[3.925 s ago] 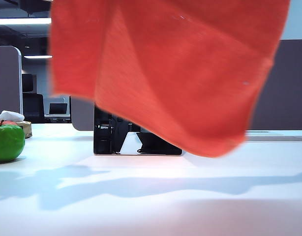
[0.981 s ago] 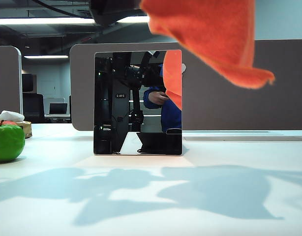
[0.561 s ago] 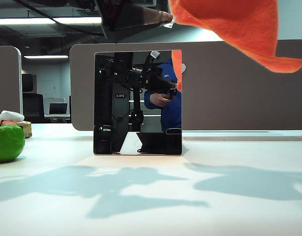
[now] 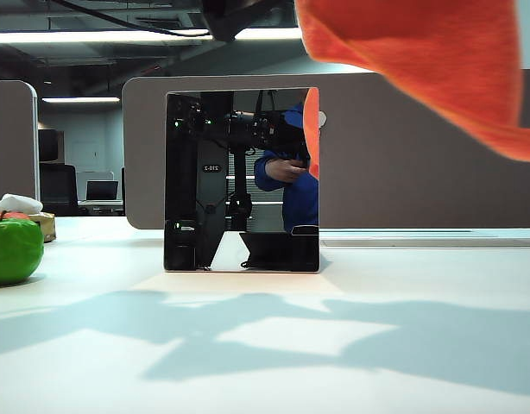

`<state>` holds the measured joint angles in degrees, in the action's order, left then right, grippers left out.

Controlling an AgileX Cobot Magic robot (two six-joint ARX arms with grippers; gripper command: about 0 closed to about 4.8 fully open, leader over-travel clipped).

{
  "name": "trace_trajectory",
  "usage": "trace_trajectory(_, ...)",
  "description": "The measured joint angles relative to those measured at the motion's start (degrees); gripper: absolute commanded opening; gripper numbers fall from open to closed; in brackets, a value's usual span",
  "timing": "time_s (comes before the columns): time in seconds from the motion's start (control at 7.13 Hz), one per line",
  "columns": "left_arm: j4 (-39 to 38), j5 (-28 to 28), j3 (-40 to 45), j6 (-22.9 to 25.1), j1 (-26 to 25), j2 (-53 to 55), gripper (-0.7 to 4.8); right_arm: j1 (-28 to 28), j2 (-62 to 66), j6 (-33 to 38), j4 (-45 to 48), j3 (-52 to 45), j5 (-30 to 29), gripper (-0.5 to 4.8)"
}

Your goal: Pick up the cloth from the table and use it to cover the mirror.

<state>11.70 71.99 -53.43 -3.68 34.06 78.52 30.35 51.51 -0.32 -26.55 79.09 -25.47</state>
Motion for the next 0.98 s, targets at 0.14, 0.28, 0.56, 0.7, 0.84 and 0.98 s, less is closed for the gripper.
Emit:
trace_trajectory(0.14, 0.76, 1.79, 0.0, -0.94, 0.0, 0.0, 3.35, 0.0, -0.04, -0.9, -1.79, 0.0, 0.07, -0.06)
trace_trajectory(0.28, 0.98, 2.1, 0.0, -1.14, 0.0, 0.0, 3.35, 0.0, -0.02, -1.29, -3.39, -0.02, 0.07, -0.06)
trace_trajectory(0.56, 1.03, 0.63, 0.0, -1.11, 0.0, 0.0, 3.36, 0.0, -0.11, -1.46, -5.07, -0.02, -3.52, -0.06)
trace_trajectory(0.7, 1.03, 0.96, 0.0, -1.11, 0.02, 0.0, 3.35, 0.0, -0.22, -1.22, -5.55, -0.02, -9.84, -0.06)
trace_trajectory(0.84, 0.07, 7.17, -0.02, -2.6, 3.04, 0.07, 3.35, 0.0, 1.03, -1.86, -4.48, -0.04, -14.23, -0.06)
trace_trajectory(0.98, -0.59, 7.08, -0.02, -2.6, 3.43, 0.74, 3.35, 0.0, 1.01, -1.99, -0.92, -0.04, -13.68, -0.06)
